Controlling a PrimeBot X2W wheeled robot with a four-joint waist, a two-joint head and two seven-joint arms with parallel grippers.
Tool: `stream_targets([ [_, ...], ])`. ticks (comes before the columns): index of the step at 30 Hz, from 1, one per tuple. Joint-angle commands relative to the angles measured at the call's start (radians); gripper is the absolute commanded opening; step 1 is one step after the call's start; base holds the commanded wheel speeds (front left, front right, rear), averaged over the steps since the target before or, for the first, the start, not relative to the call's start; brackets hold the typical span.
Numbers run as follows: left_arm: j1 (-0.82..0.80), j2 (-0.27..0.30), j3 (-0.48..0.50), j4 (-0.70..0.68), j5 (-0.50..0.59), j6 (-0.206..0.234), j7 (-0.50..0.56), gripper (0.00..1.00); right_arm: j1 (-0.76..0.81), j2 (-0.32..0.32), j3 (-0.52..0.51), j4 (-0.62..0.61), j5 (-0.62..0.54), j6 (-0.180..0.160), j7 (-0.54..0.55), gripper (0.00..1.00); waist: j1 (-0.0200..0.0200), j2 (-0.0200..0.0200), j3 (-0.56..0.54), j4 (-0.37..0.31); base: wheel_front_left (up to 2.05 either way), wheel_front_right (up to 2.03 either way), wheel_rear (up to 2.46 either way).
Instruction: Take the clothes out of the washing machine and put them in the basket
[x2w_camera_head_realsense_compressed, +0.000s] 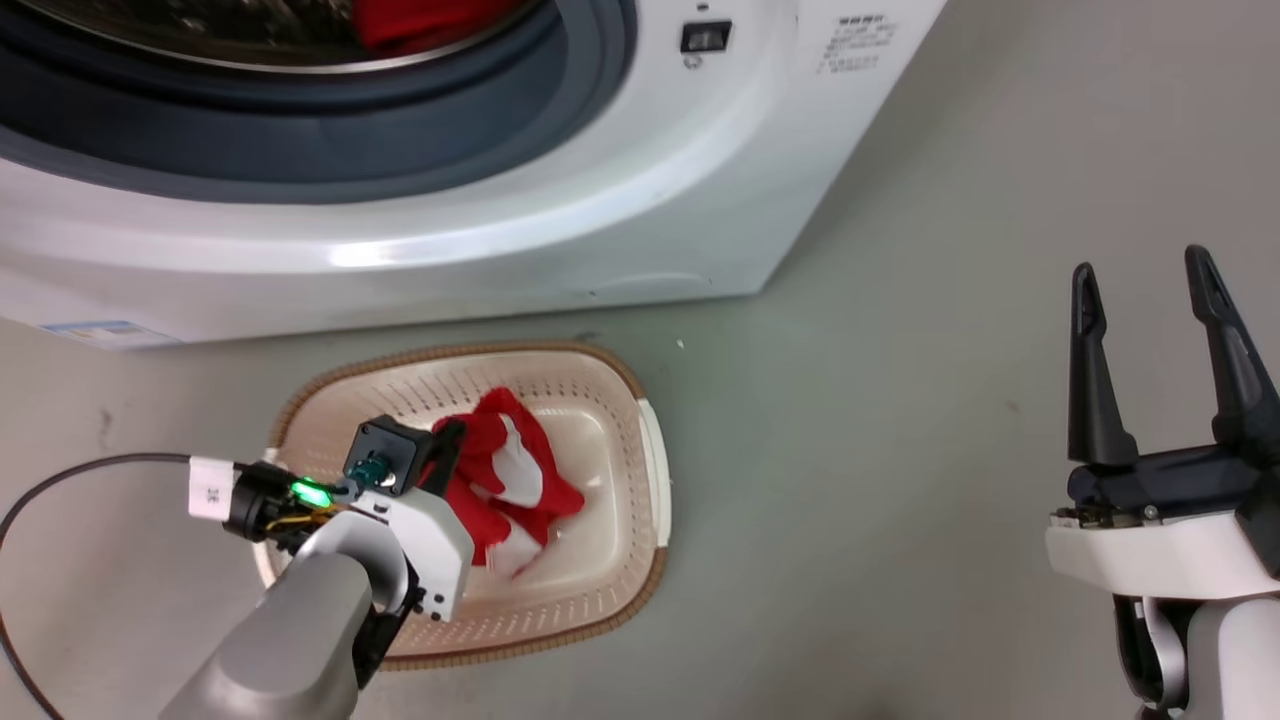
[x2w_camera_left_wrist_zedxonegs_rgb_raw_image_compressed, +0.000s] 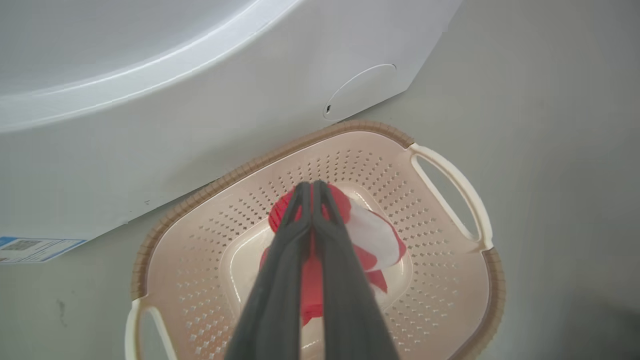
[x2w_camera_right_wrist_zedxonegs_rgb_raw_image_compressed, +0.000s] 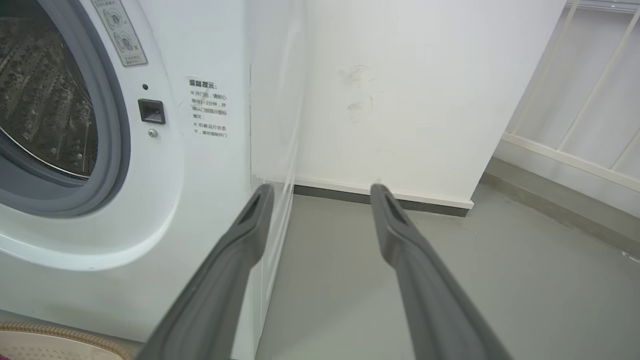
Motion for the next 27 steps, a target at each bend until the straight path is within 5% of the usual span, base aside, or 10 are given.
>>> stream_targets([
  [1, -0.034, -0.009, 0.0, 0.042, 0.009, -0.008, -0.014, 0.0, -0.023, 0.001, 0.001, -0.008, 0.004, -0.001, -0.002, 1.0, -0.0002, -0.0001, 0.075, -0.041, 0.0, 0.0, 0.0],
  [15, -0.191, -0.059, 0.024, 0.392, 0.014, -0.023, -0.064, 0.0, -0.073, 0.001, 0.001, -0.023, 0.042, -0.001, -0.002, 1.0, -0.0002, -0.0001, 0.23, -0.118, 0.0, 0.0, 0.0],
  [23, -0.201, -0.079, 0.041, 0.468, -0.001, -0.024, -0.068, 0.0, -0.078, 0.001, 0.002, -0.012, 0.047, -0.001, -0.002, 1.0, -0.0002, -0.0001, 0.232, -0.124, 0.0, 0.0, 0.0],
  [24, -0.196, -0.078, 0.044, 0.464, -0.001, -0.026, -0.067, 0.44, -0.077, 0.001, 0.001, -0.01, 0.046, -0.001, -0.002, 1.0, -0.0002, -0.0001, 0.227, -0.121, 0.0, 0.0, 0.0],
  [25, -0.19, -0.076, 0.046, 0.459, 0.002, -0.025, -0.067, 1.0, -0.077, 0.001, 0.001, -0.009, 0.045, -0.001, -0.002, 1.0, -0.0002, -0.0001, 0.221, -0.118, 0.0, 0.0, 0.0],
  [27, -0.178, -0.076, 0.055, 0.443, 0.005, -0.016, -0.067, 1.0, -0.078, 0.001, 0.0, -0.006, 0.04, -0.001, -0.002, 1.0, -0.0002, -0.0001, 0.206, -0.11, 0.0, 0.0, 0.0],
])
